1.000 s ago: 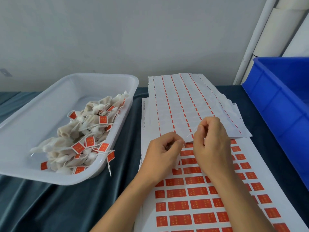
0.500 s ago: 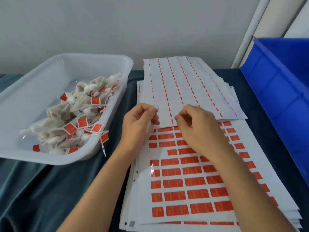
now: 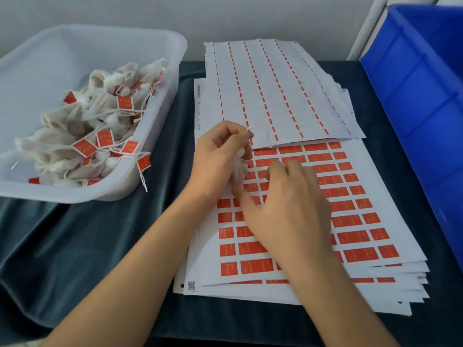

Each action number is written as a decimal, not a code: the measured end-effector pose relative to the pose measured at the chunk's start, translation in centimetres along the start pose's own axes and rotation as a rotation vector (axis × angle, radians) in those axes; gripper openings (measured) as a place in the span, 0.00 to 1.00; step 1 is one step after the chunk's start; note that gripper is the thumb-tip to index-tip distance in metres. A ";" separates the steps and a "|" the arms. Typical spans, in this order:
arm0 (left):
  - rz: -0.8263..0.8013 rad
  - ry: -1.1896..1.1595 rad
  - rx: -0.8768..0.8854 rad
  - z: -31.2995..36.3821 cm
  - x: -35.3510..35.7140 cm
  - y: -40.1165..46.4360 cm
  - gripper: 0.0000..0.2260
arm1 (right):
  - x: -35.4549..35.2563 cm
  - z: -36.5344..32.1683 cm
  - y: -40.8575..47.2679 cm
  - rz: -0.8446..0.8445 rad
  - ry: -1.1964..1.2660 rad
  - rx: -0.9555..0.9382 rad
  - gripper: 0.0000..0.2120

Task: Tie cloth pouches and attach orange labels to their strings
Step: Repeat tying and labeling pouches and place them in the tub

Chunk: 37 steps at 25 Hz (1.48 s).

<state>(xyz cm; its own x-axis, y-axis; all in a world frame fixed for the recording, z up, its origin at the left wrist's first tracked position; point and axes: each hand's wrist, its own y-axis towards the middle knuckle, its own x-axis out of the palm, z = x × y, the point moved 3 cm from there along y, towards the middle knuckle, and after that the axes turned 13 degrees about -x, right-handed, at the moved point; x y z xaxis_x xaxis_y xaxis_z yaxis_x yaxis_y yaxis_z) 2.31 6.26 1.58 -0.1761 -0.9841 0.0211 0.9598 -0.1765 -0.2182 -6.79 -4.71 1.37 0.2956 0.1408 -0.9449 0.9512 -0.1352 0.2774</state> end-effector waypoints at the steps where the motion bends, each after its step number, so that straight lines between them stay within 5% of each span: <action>1: 0.039 -0.043 -0.009 -0.2 0.2 -0.1 0.07 | 0.3 -0.4 -0.5 0.000 -0.014 0.007 0.33; 7: 0.166 -0.292 -0.071 -0.6 -0.1 0.2 0.08 | 0.9 -1.0 -1.1 0.026 0.019 0.054 0.29; 37: 0.198 -0.423 0.041 -1.2 1.3 -0.1 0.07 | 1.0 -2.5 -0.2 0.071 0.040 0.098 0.18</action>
<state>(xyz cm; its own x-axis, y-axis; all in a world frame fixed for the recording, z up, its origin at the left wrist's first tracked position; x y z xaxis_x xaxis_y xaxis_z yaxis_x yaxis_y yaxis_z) 1.75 5.03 0.45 0.1074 -0.9184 0.3808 0.9754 0.0232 -0.2191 -6.45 -2.11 0.81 0.3669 0.1665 -0.9153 0.9151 -0.2414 0.3229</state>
